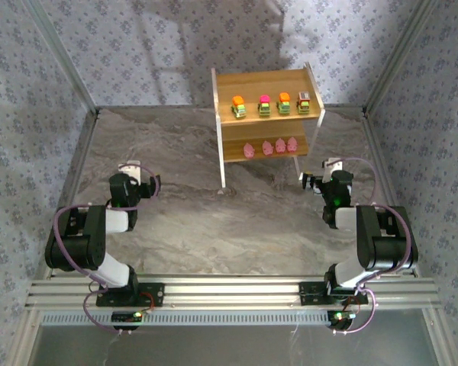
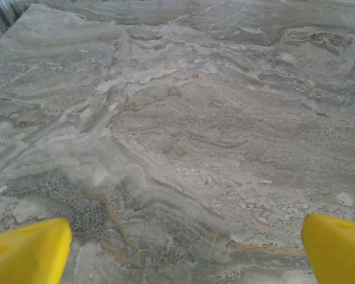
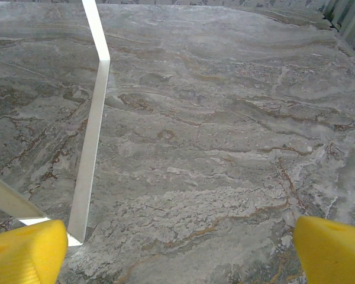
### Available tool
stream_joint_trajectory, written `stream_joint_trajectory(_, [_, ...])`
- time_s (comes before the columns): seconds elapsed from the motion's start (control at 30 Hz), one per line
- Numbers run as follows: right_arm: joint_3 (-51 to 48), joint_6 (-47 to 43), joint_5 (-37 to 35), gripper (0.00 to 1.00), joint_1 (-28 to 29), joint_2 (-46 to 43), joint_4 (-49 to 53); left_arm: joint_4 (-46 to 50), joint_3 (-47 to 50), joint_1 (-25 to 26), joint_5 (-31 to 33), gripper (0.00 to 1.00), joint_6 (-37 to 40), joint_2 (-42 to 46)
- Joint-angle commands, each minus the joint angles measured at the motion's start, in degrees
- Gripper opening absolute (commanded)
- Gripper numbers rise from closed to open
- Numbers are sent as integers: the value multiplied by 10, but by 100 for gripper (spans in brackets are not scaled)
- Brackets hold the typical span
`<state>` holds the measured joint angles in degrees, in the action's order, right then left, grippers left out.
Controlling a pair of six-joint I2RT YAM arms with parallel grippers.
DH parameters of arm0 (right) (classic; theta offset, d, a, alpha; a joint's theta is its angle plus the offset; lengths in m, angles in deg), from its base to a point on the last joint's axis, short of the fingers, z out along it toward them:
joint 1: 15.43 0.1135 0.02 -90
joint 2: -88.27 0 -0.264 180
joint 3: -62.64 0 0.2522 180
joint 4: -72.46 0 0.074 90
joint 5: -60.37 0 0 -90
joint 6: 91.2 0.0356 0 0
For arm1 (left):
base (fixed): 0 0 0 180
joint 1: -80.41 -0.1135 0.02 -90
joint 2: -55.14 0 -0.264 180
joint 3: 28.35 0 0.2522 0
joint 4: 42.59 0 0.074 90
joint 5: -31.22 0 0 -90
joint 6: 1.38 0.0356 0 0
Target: Place and organize the plastic toys onto the shelf
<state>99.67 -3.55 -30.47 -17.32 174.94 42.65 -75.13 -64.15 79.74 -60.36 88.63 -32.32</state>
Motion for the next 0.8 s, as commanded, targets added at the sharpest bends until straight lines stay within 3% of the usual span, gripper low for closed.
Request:
stream_joint_trajectory(0.0, [-4,9,-13,100,1,6,-16,-15,-9,-5,-18,100,6,-3])
stream_joint_trajectory(0.77, [-5,9,-15,100,2,5,-17,-15,-8,-5,-13,99,2,-3])
